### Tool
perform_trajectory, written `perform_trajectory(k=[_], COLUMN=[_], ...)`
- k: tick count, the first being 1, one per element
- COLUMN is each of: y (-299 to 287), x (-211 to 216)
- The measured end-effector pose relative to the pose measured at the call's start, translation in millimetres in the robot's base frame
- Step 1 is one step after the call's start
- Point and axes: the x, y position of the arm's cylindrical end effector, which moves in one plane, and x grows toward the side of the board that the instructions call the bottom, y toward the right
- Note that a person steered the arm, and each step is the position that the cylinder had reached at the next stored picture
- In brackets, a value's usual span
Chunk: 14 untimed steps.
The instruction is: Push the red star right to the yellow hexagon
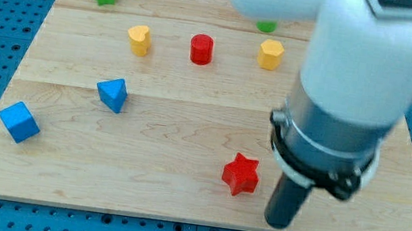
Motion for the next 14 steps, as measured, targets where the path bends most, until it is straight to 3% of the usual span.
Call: perform_trajectory(k=[1, 2, 6, 7, 8, 10, 11, 12, 14], y=[-71, -73, 78, 93, 82, 23, 16, 32, 69], x=[-17, -57, -76, -113, -144, -133, -161, -185, -193])
